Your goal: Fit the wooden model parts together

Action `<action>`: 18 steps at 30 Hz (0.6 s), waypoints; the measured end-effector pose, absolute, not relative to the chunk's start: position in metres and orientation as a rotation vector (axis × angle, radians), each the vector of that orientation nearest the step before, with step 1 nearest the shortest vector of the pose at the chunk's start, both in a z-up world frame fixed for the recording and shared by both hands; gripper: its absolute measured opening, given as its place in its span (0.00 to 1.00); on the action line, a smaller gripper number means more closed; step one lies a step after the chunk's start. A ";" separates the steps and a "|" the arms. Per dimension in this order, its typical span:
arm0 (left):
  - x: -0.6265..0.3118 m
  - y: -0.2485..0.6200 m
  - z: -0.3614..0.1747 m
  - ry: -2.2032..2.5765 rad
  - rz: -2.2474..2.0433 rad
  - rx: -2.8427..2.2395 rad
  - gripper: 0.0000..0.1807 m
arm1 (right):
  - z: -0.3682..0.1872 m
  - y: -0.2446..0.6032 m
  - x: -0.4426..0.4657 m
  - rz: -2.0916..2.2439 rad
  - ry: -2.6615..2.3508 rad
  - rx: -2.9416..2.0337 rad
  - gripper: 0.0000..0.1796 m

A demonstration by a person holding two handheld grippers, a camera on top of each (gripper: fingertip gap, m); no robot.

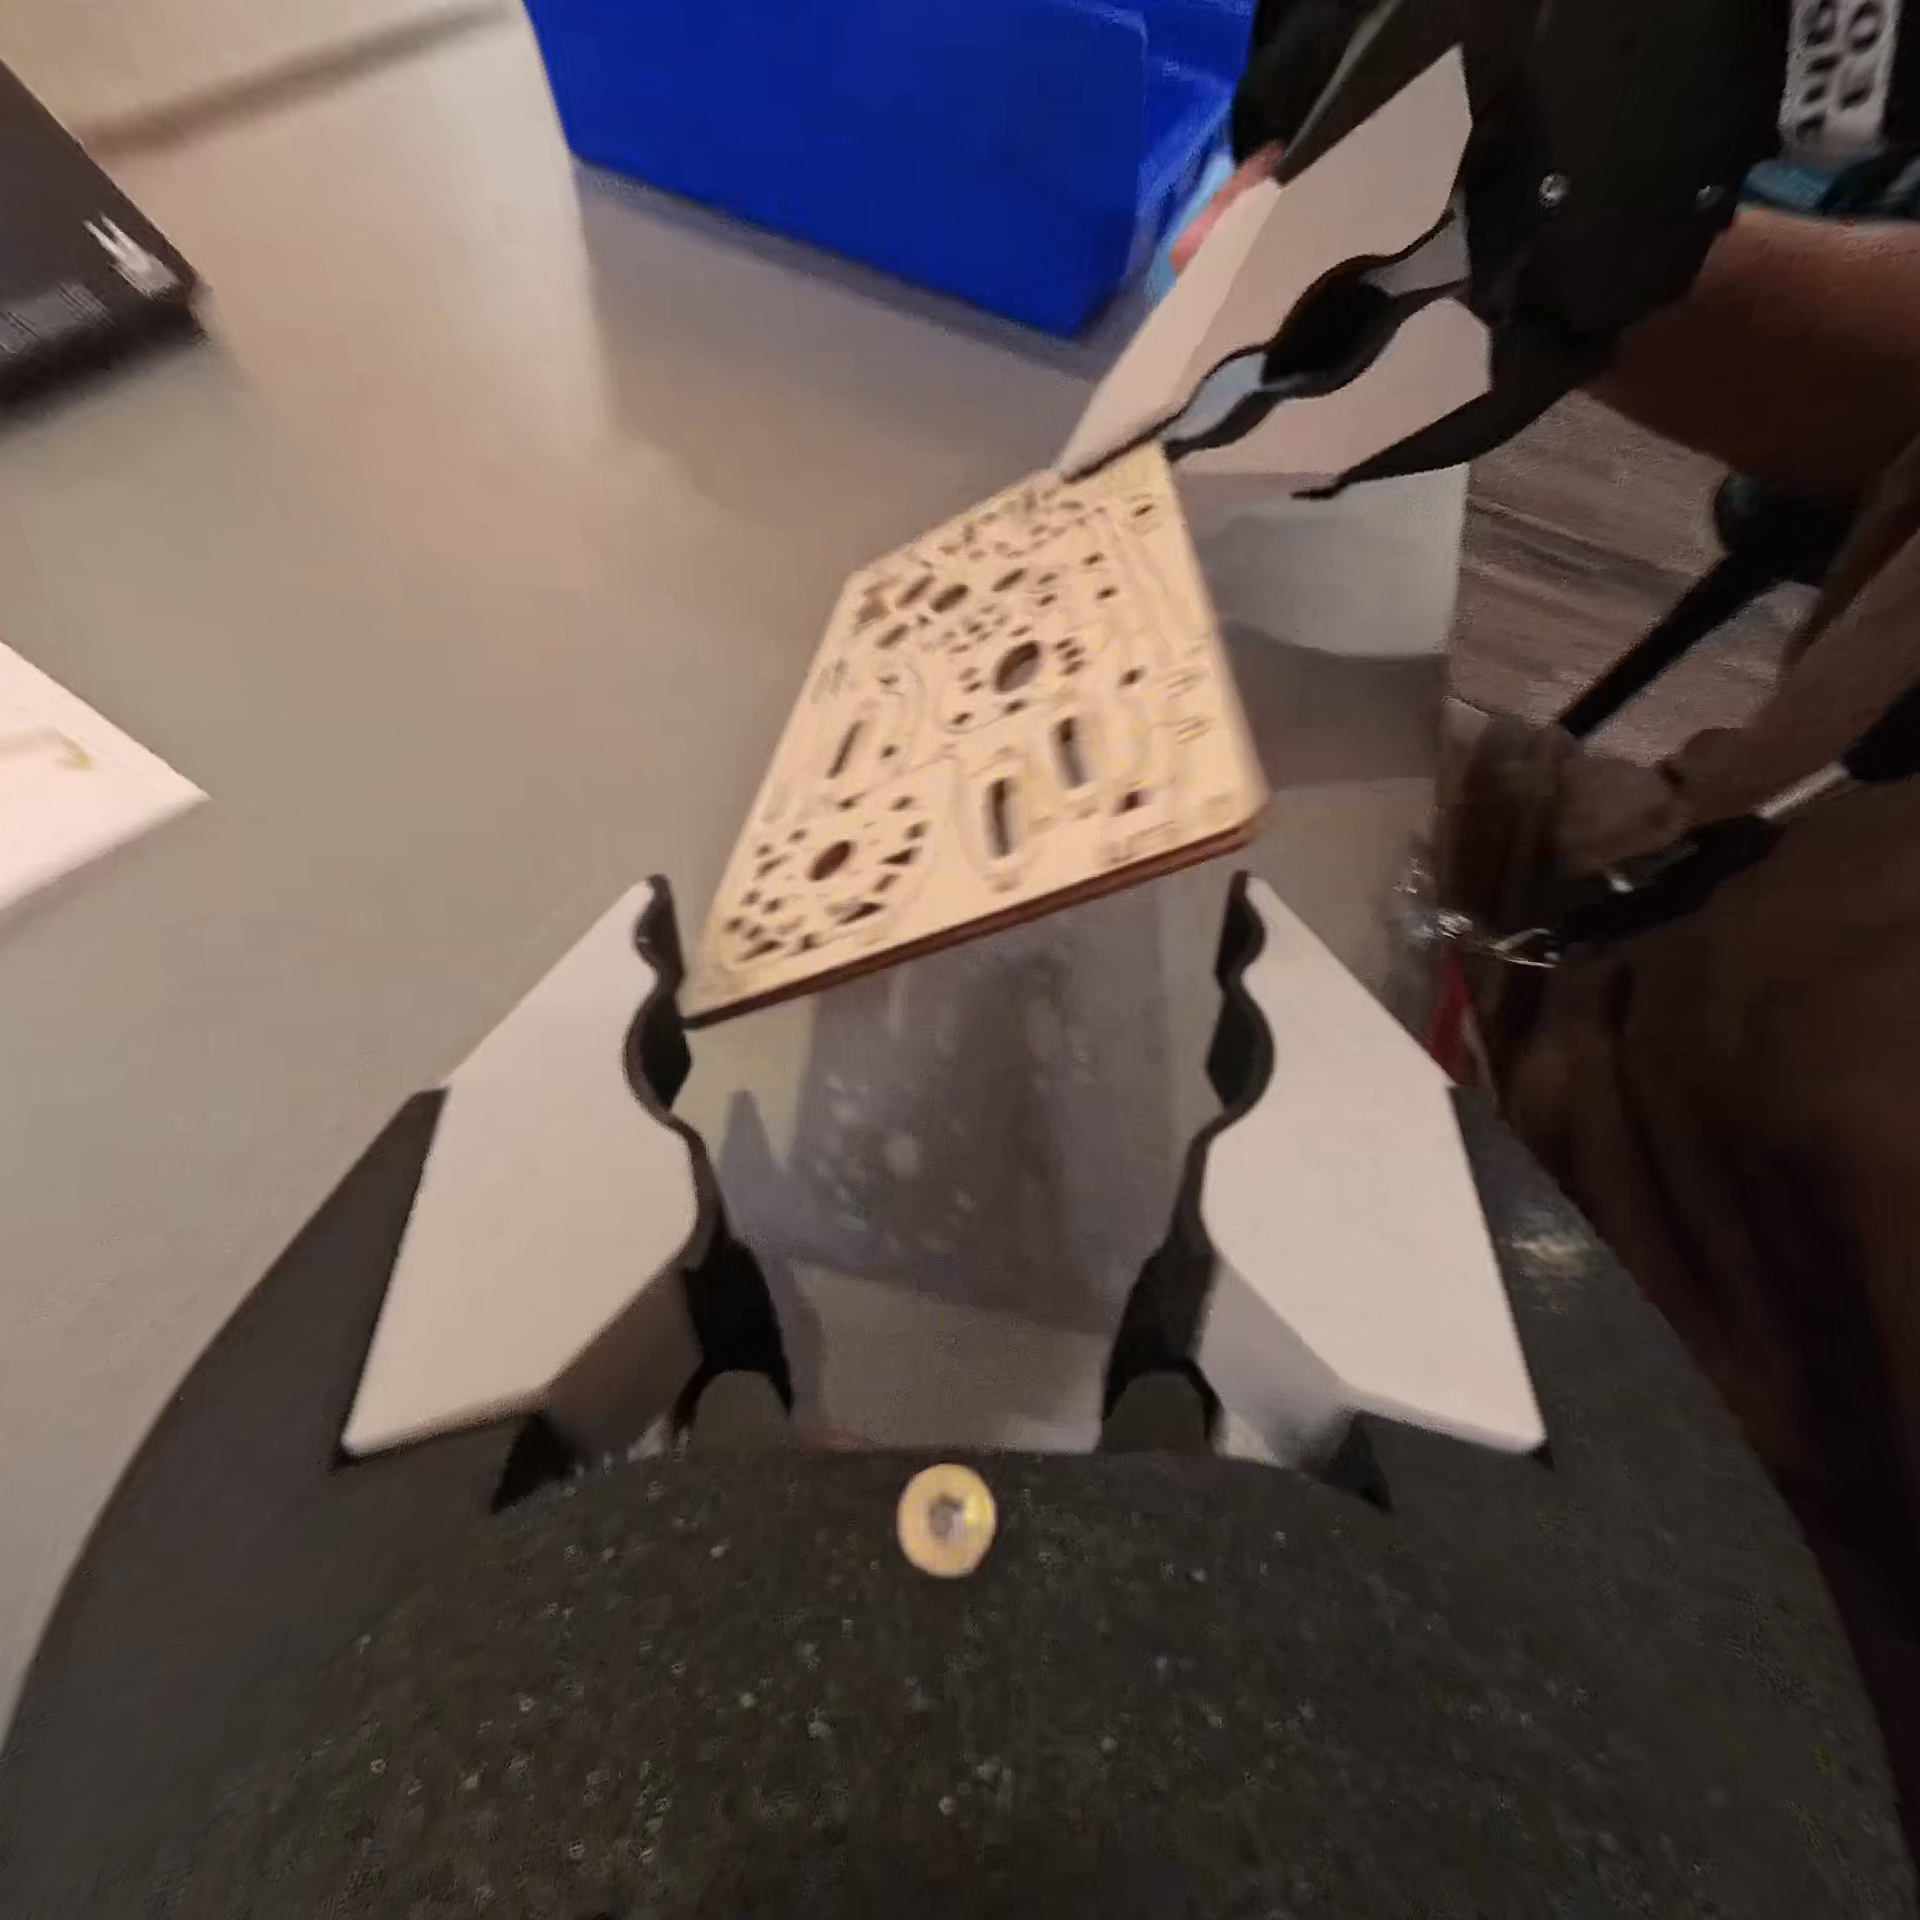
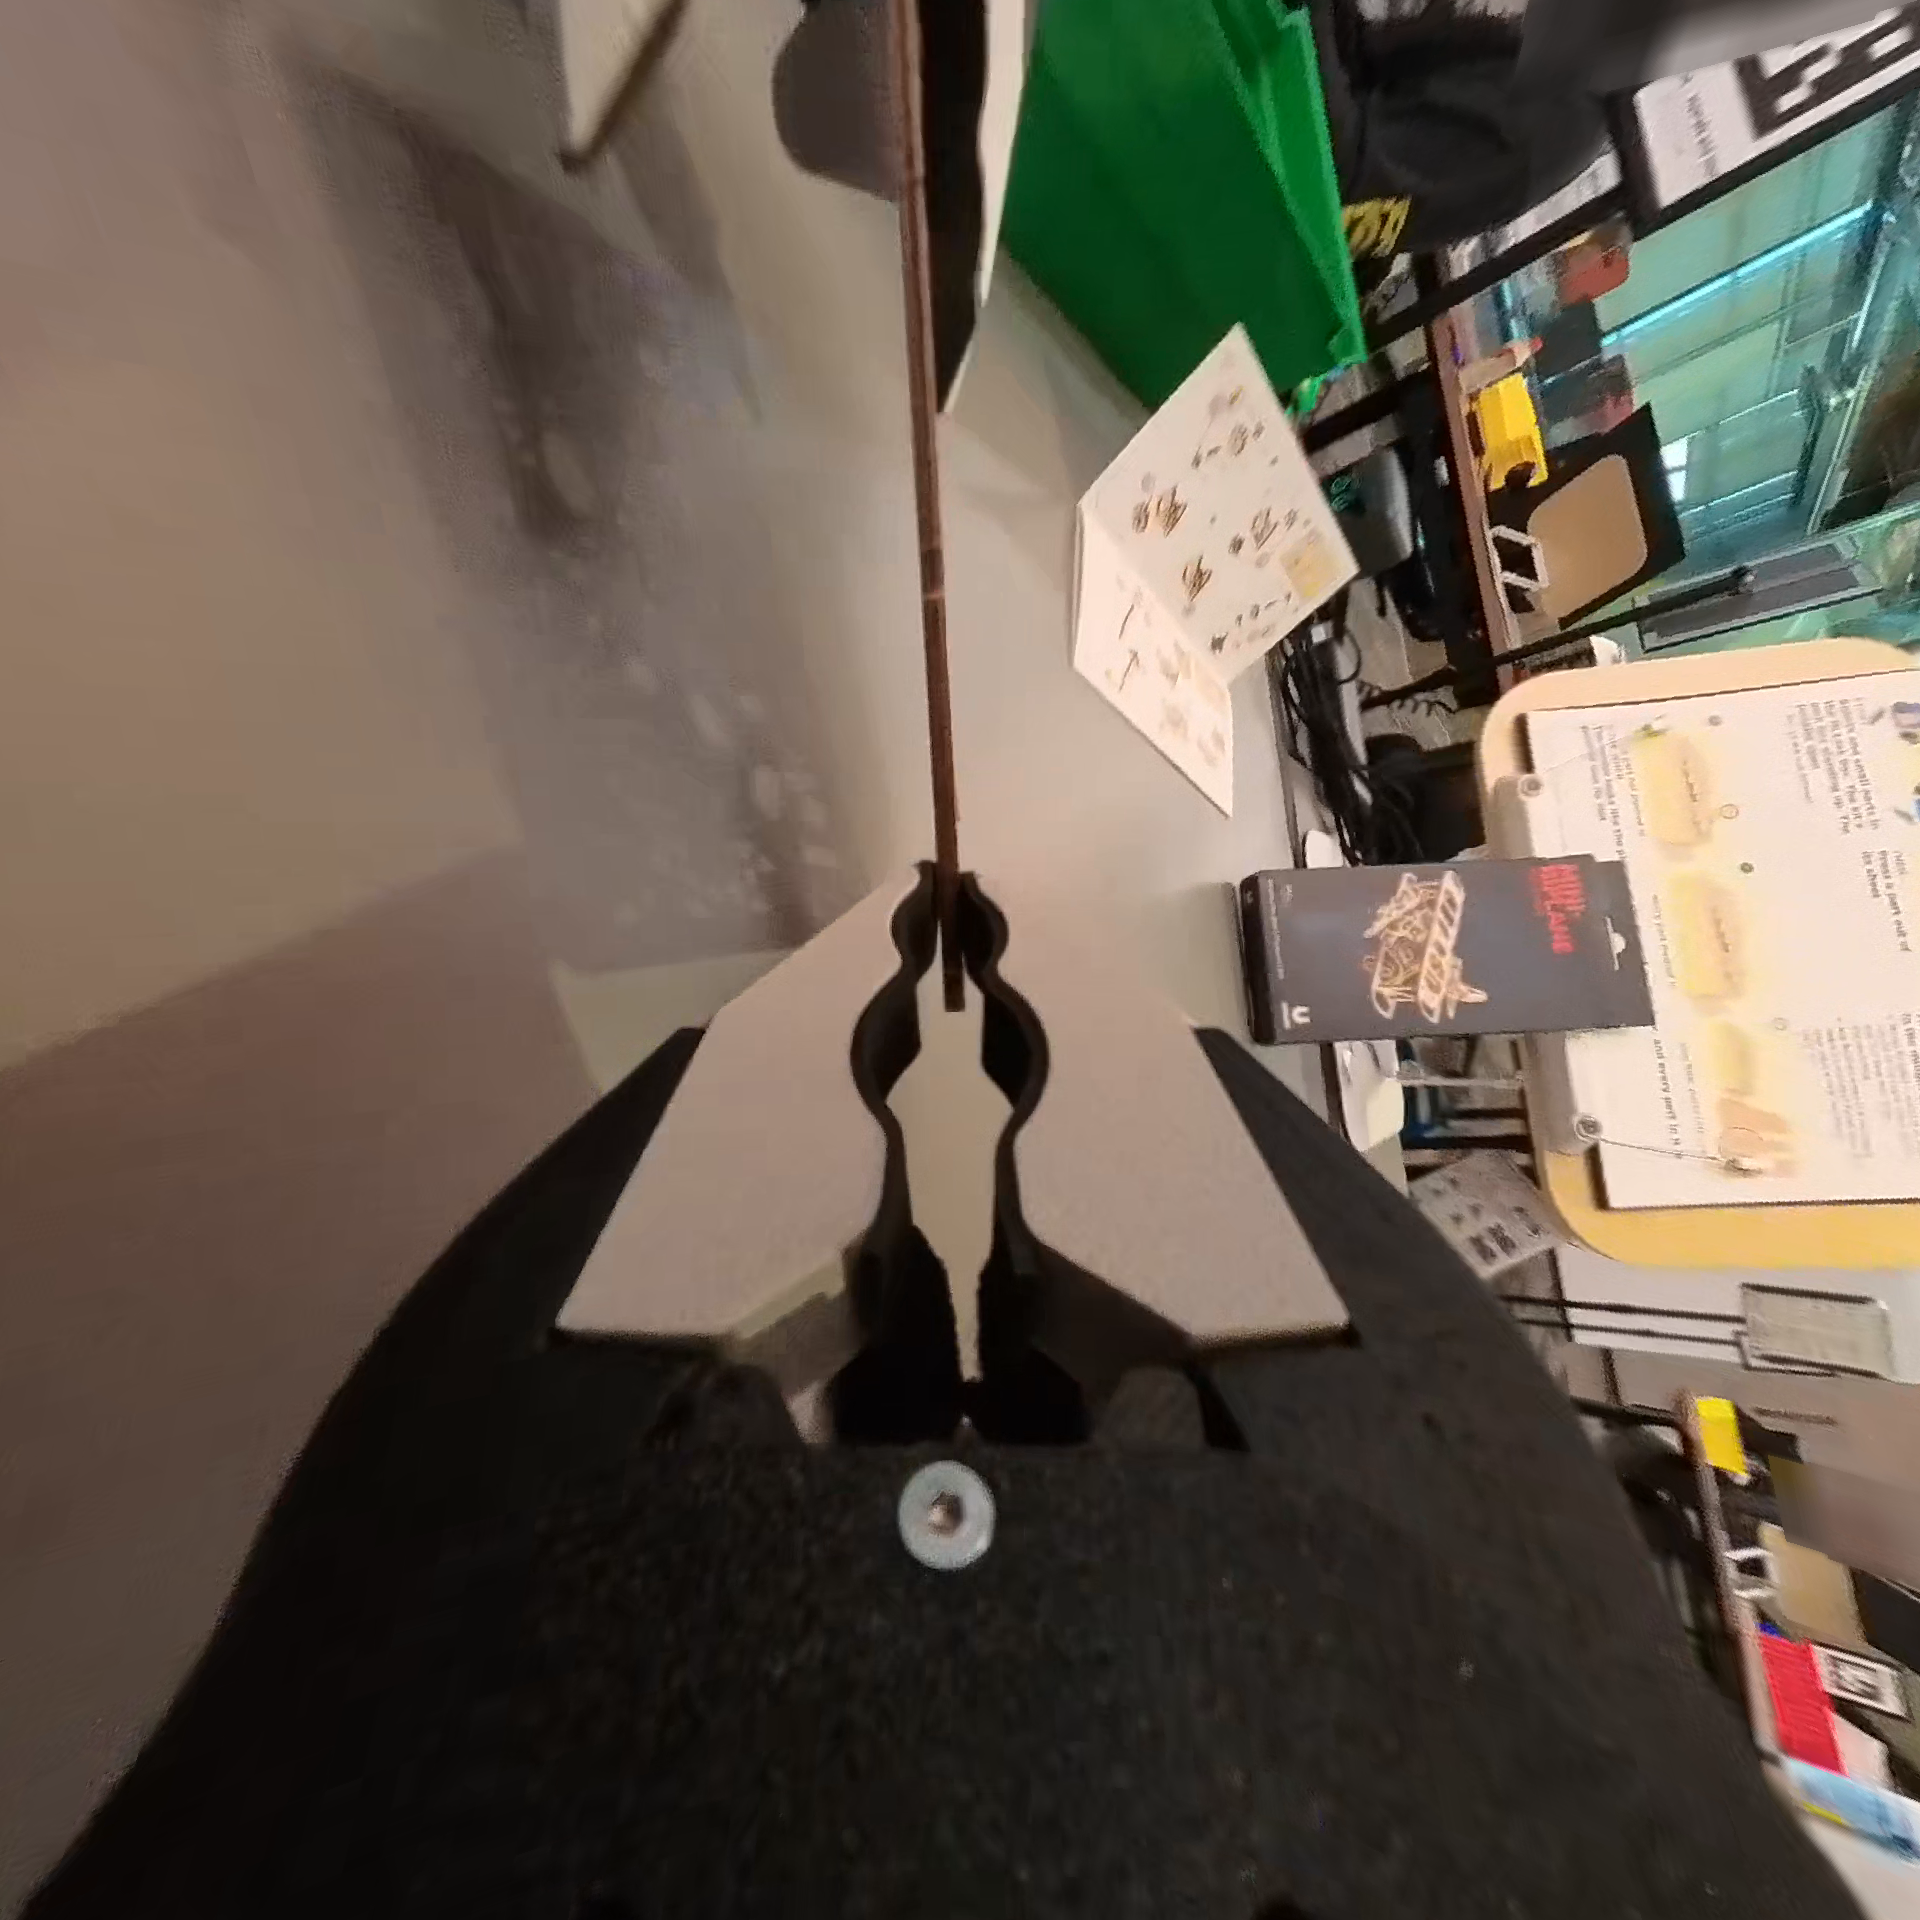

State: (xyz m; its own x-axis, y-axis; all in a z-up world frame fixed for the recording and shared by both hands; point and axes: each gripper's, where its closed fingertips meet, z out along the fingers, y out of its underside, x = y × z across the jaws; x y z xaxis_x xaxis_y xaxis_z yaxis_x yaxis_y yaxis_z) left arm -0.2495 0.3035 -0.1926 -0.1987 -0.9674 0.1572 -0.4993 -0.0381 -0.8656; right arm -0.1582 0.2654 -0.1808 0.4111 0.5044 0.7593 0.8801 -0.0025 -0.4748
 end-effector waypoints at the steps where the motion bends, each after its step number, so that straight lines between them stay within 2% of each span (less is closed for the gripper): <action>1: -0.250 0.300 -0.198 1.741 -1.193 -1.580 0.60 | -0.185 0.265 -0.159 -0.479 -1.253 -1.658 0.02; 5: -0.247 0.290 -0.219 1.800 -1.211 -1.718 0.65 | -0.202 0.259 -0.170 -0.444 -1.313 -1.663 0.02; 7: -0.249 0.287 -0.229 1.823 -1.224 -1.789 0.63 | -0.204 0.258 -0.171 -0.478 -1.327 -1.642 0.02; 8: -0.250 0.285 -0.231 1.846 -1.224 -1.785 0.57 | -0.205 0.257 -0.171 -0.479 -1.324 -1.636 0.02; 11: -0.251 0.283 -0.233 1.876 -1.189 -1.783 0.57 | -0.205 0.254 -0.172 -0.444 -1.283 -1.662 0.02; 13: -0.252 0.281 -0.234 1.904 -1.162 -1.767 0.56 | -0.206 0.247 -0.174 -0.399 -1.253 -1.722 0.06; 15: -0.254 0.282 -0.236 1.933 -1.102 -1.745 0.52 | -0.200 0.236 -0.183 -0.238 -1.184 -1.792 0.10; 18: -0.250 0.285 -0.221 1.914 -1.059 -1.596 0.35 | -0.189 0.221 -0.196 0.219 -0.935 -1.958 0.14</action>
State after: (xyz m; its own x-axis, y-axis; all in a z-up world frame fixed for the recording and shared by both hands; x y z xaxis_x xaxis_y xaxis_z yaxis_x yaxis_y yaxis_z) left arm -0.2504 0.2850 -0.2206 -0.2447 -0.9591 0.1424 -0.6302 0.0457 -0.7751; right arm -0.1964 0.2207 -0.1892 0.6949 0.6879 0.2095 0.5234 -0.2840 -0.8034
